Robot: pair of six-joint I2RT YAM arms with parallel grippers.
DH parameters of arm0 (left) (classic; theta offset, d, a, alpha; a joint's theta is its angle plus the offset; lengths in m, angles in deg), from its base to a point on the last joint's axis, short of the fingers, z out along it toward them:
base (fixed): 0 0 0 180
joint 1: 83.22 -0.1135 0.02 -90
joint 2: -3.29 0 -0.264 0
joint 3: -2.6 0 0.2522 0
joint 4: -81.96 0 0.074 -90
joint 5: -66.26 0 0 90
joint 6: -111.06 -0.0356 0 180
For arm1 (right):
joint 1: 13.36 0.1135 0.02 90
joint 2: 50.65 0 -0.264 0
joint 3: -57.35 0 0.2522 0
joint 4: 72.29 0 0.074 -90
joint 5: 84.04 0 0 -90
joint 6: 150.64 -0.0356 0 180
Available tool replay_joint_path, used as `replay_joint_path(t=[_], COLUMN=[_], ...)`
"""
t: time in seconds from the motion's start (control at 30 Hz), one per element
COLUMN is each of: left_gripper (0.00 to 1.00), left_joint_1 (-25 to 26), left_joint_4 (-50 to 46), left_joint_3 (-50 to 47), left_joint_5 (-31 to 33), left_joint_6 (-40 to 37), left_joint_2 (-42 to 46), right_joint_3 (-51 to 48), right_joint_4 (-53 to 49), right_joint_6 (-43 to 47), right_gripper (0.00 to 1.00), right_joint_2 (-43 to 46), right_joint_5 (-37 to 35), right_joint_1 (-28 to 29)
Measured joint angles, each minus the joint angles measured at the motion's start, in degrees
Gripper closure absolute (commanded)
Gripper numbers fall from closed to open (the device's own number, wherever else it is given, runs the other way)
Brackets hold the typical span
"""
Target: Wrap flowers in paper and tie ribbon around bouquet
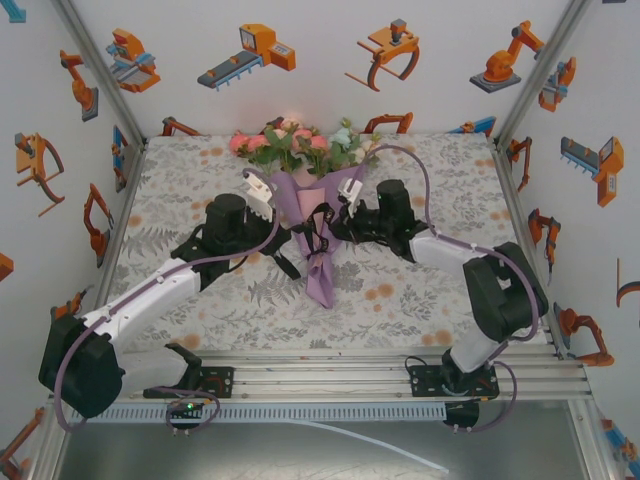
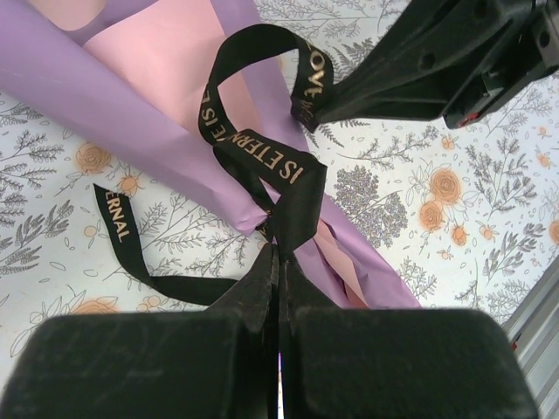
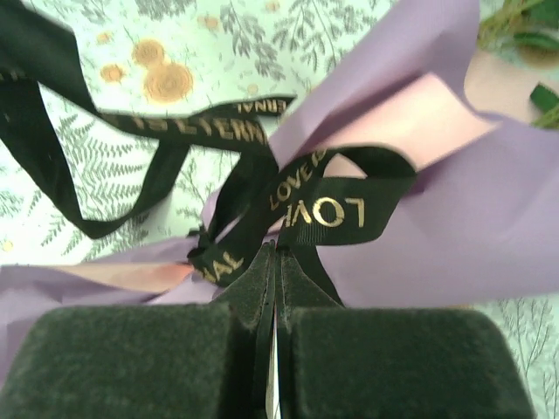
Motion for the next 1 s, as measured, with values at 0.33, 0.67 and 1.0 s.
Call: replay_joint_path(t=[0.33, 0.67, 1.0], left_gripper=[1.0, 1.0, 1.0], left_joint_1=[-0.2, -0.2, -0.2], left_joint_4=[1.5, 2.8, 6.0], left_joint_3=[0.0, 0.0, 2.2], left_joint_5=[-2.0, -2.4, -2.6], left_joint_6=[0.0, 0.0, 0.0], left_joint_2=[0.3, 0.0, -7.9], right_joint_3=[13.1, 11.3, 2.5], right_joint_4=[6.5, 5.5, 8.7], right_joint_6=[-13.3, -19.8, -13.2], right_gripper=[0.67, 0.62, 0.38], right_joint_2=[-11.4, -3.1, 2.0], right_joint_5=[5.6, 5.2, 15.8], right_joint_1=[3.6, -1.8, -2.8])
